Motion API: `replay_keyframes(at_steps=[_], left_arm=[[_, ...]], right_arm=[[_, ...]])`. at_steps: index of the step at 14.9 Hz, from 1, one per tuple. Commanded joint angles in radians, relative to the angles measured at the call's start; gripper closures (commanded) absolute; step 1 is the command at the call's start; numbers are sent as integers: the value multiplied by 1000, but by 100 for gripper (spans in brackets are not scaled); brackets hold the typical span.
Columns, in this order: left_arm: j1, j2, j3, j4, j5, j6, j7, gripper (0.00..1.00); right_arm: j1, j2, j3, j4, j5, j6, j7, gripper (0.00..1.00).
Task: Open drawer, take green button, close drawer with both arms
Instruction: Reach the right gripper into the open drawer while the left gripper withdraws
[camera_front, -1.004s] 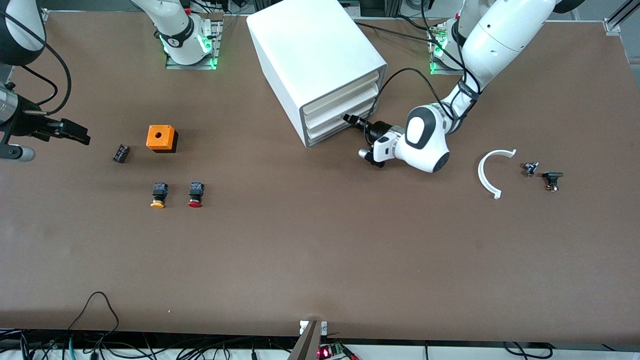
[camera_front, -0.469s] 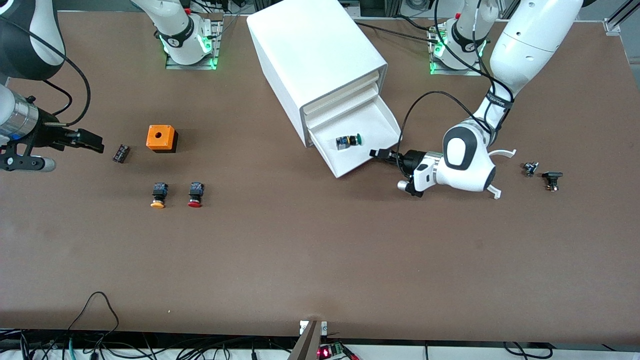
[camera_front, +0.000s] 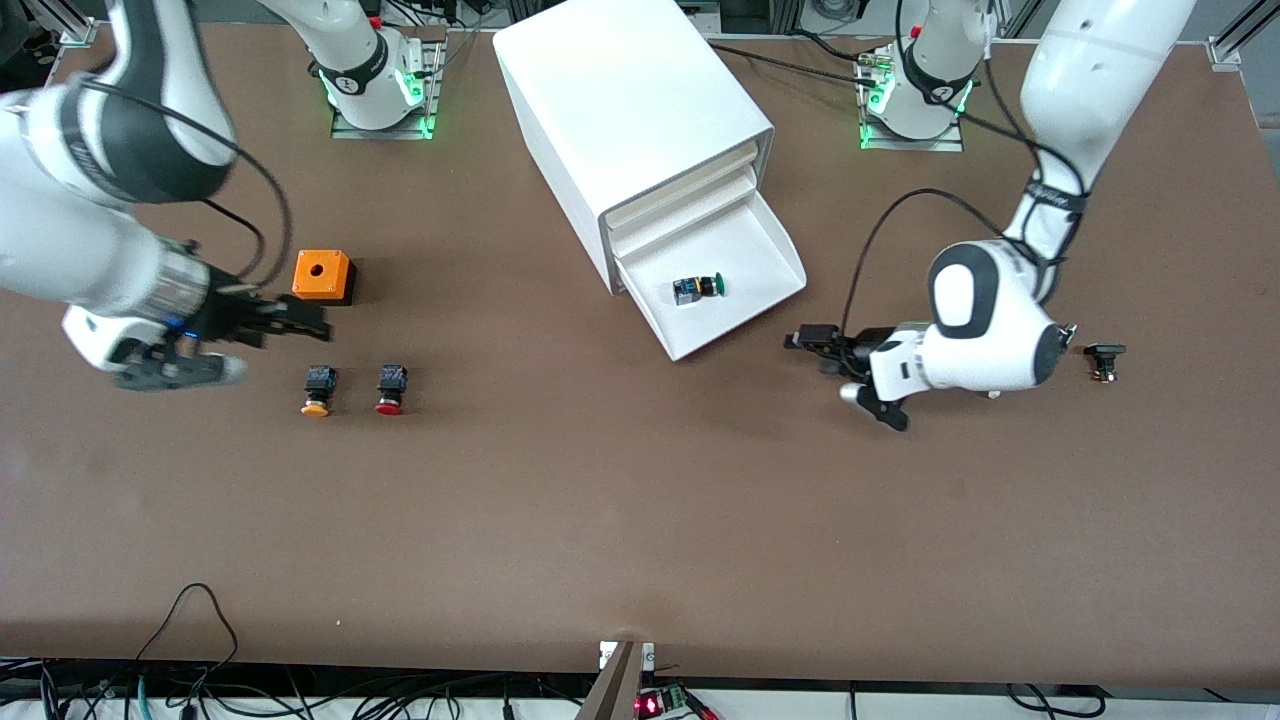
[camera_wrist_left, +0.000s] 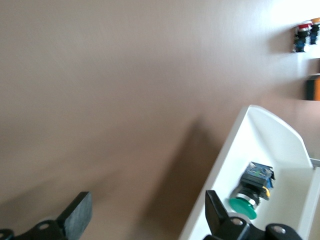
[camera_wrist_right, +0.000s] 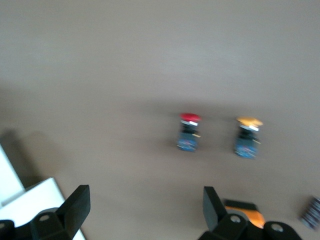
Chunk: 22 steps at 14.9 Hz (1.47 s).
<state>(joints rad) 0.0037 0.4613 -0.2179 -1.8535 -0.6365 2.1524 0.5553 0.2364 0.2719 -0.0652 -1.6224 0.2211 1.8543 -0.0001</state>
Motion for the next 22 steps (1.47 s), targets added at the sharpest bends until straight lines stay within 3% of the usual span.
replay_keyframes(at_steps=[1, 4, 7, 9, 11, 13, 16, 20, 22], left_arm=[[80, -160, 3, 29, 90, -6, -11, 0], [154, -309, 18, 17, 154, -125, -8, 0], [165, -465, 38, 40, 409, -274, -17, 0], [164, -527, 57, 57, 489, -380, -66, 0], [157, -541, 43, 85, 595, -429, -171, 0], [147, -538, 22, 172, 674, -523, -303, 0], [64, -518, 47, 239, 713, -578, -444, 0], [58, -512, 71, 197, 699, -510, -479, 0], [41, -526, 119, 154, 670, -465, -479, 0]], right_arm=[[69, 110, 62, 142, 23, 0, -11, 0], [122, 180, 126, 190, 20, 26, -23, 0], [222, 208, 165, 191, 9, 120, -107, 0], [271, 228, 168, 197, -11, 131, -142, 0], [346, 265, 168, 232, -44, 160, -190, 0], [411, 309, 166, 262, -95, 199, -233, 0], [478, 377, 159, 315, -155, 206, -341, 0], [500, 408, 160, 326, -163, 206, -513, 0], [518, 418, 160, 329, -183, 213, -589, 0]])
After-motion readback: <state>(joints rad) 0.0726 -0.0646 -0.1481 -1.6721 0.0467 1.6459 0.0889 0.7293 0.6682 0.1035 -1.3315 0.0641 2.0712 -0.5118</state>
